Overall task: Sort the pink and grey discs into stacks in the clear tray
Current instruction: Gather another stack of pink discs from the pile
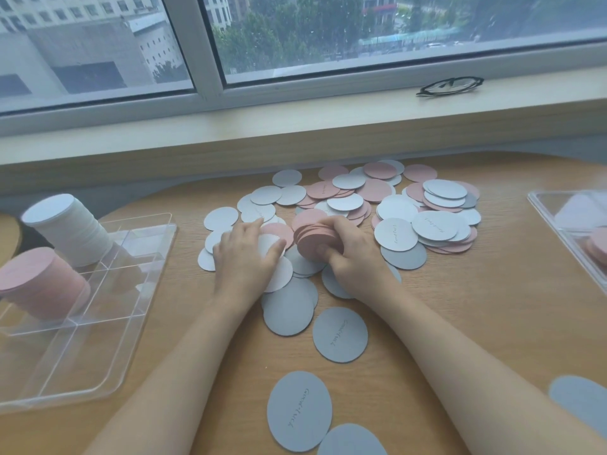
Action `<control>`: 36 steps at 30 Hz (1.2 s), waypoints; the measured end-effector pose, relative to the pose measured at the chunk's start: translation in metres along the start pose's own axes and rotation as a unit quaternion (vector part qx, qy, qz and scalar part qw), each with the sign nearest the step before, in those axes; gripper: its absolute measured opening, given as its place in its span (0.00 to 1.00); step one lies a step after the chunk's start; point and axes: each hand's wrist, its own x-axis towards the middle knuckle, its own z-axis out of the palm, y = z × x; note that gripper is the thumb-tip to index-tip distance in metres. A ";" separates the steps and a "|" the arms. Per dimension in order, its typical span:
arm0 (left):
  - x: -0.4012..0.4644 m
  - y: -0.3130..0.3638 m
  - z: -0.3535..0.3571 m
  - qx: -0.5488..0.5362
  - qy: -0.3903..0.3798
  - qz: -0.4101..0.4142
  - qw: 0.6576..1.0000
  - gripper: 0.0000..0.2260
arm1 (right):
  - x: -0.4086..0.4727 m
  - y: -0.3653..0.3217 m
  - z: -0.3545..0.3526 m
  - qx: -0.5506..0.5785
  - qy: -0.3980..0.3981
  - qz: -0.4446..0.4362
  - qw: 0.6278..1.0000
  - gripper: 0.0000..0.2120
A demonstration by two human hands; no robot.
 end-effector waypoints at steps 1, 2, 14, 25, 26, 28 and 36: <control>0.000 -0.001 0.001 0.013 -0.008 -0.009 1.000 0.26 | 0.000 0.000 0.000 -0.001 -0.001 0.002 1.000 0.16; 0.000 -0.001 0.001 0.005 -0.010 -0.011 1.000 0.26 | 0.000 0.001 0.000 -0.003 -0.002 0.003 1.000 0.16; -0.002 0.003 -0.013 -0.205 0.049 -0.023 0.977 0.16 | 0.000 0.000 0.000 -0.006 -0.007 -0.010 1.000 0.16; -0.006 0.005 -0.014 -0.303 0.033 0.027 0.952 0.11 | 0.001 0.004 0.001 -0.004 0.010 -0.044 0.999 0.20; -0.007 0.007 -0.011 -0.316 -0.005 0.041 0.948 0.11 | 0.002 0.005 0.002 -0.003 0.015 -0.046 0.999 0.21; -0.011 0.011 -0.009 -0.338 -0.065 0.071 0.936 0.12 | 0.004 0.007 0.003 -0.004 0.014 -0.042 0.999 0.25; -0.017 0.016 -0.001 -0.235 -0.117 0.167 0.950 0.23 | 0.001 0.002 -0.001 -0.001 -0.041 -0.016 0.999 0.28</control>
